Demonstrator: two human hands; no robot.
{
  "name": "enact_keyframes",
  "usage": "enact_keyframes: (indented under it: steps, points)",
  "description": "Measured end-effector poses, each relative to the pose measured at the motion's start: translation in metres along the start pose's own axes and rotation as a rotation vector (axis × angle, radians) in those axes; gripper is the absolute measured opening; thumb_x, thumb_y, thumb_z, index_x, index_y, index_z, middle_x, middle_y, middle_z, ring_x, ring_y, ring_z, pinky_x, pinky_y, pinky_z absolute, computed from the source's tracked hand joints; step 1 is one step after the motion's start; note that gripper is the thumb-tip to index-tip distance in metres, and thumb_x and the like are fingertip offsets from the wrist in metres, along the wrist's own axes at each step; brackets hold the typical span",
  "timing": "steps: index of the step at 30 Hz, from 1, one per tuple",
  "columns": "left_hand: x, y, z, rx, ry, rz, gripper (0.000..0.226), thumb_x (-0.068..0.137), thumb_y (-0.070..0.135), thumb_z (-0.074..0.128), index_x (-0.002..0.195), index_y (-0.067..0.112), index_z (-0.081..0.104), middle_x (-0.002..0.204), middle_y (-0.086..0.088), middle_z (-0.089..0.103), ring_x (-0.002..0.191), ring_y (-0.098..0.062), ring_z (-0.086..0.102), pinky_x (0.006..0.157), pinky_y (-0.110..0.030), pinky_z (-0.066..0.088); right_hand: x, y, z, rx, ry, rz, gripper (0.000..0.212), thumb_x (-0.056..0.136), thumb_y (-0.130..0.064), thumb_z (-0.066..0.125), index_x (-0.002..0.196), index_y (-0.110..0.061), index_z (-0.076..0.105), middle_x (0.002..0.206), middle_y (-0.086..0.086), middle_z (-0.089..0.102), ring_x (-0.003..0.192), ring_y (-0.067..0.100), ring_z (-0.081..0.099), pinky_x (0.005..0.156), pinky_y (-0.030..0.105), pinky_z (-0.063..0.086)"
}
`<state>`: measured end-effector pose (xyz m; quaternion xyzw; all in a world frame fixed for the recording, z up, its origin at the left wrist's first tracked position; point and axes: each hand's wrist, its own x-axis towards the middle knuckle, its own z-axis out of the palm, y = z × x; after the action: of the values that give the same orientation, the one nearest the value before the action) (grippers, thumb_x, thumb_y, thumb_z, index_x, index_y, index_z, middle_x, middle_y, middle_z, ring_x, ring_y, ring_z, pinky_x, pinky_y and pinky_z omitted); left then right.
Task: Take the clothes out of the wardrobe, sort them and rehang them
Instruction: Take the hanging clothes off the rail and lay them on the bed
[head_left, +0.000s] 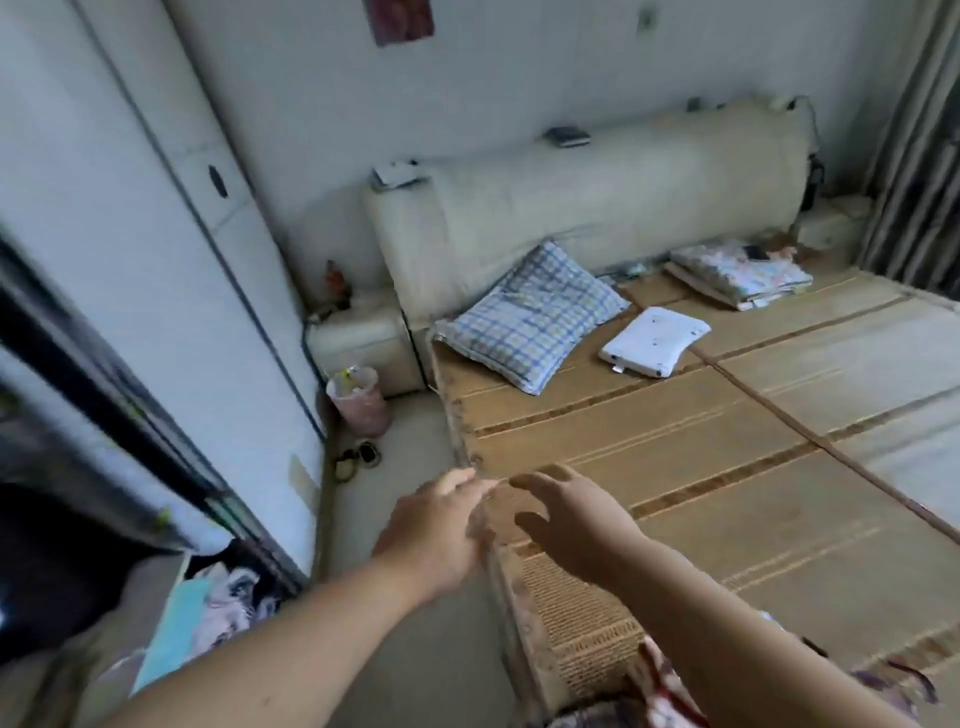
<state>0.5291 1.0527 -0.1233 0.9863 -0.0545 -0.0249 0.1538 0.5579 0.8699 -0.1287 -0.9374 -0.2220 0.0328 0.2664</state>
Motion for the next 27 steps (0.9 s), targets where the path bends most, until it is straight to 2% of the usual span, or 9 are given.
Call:
enact_keyframes:
  steps: [3,6,11,14,22,25,27]
  points:
    - [-0.037,-0.059,-0.068,0.054,0.154,-0.07,0.054,0.083,0.046,0.059,0.135,0.036,0.047,0.149,0.007,0.036,0.131,-0.019,0.042,0.106,-0.026,0.035,0.039,-0.089,0.007,0.012,0.033,-0.183,0.044,0.089,-0.041,0.054,0.132,-0.037,0.048,0.134,-0.004,0.05,0.12,0.019,0.051,0.098,0.03,0.043]
    - [-0.082,-0.112,-0.128,0.133,0.289,-0.138,0.051,0.082,0.044,0.058,0.132,0.034,0.05,0.147,0.004,0.039,0.13,-0.018,0.042,0.107,-0.033,0.035,0.067,-0.18,0.019,0.026,0.057,-0.343,0.041,0.088,-0.04,0.054,0.129,-0.038,0.05,0.131,-0.006,0.051,0.116,0.019,0.053,0.094,0.03,0.043]
    - [-0.154,-0.176,-0.216,0.28,0.516,-0.264,0.049,0.082,0.044,0.058,0.13,0.035,0.052,0.146,0.005,0.04,0.131,-0.017,0.039,0.106,-0.038,0.035,0.096,-0.317,0.032,0.055,0.098,-0.596,0.041,0.088,-0.038,0.054,0.129,-0.037,0.051,0.131,-0.01,0.05,0.116,0.014,0.052,0.097,0.03,0.043]
    - [-0.189,-0.196,-0.27,0.37,0.688,-0.324,0.047,0.08,0.042,0.059,0.126,0.035,0.057,0.14,0.005,0.046,0.127,-0.018,0.044,0.104,-0.036,0.037,0.107,-0.387,0.025,0.08,0.137,-0.728,0.043,0.088,-0.038,0.056,0.13,-0.038,0.049,0.132,-0.01,0.051,0.111,0.014,0.056,0.094,0.03,0.045]
    - [-0.257,-0.201,-0.405,0.685,1.074,-0.408,0.039,0.072,0.04,0.06,0.108,0.028,0.069,0.123,-0.001,0.061,0.115,-0.023,0.056,0.093,-0.045,0.047,0.14,-0.54,-0.012,0.222,0.255,-1.003,0.046,0.087,-0.036,0.058,0.132,-0.033,0.049,0.127,-0.005,0.053,0.102,0.015,0.059,0.088,0.03,0.046]
    - [-0.272,-0.203,-0.443,0.833,1.18,-0.456,0.035,0.069,0.029,0.067,0.103,0.024,0.071,0.125,-0.008,0.06,0.124,-0.032,0.05,0.1,-0.048,0.041,0.159,-0.588,-0.023,0.283,0.258,-1.076,0.049,0.085,-0.034,0.062,0.132,-0.03,0.049,0.125,0.0,0.055,0.109,0.022,0.056,0.091,0.036,0.047]
    - [-0.279,-0.205,-0.464,0.946,1.259,-0.498,0.044,0.069,0.023,0.07,0.113,0.02,0.067,0.138,-0.013,0.05,0.135,-0.035,0.037,0.107,-0.052,0.032,0.176,-0.619,-0.029,0.325,0.259,-1.12,0.049,0.085,-0.034,0.063,0.132,-0.027,0.051,0.121,0.003,0.057,0.109,0.023,0.056,0.09,0.031,0.045]
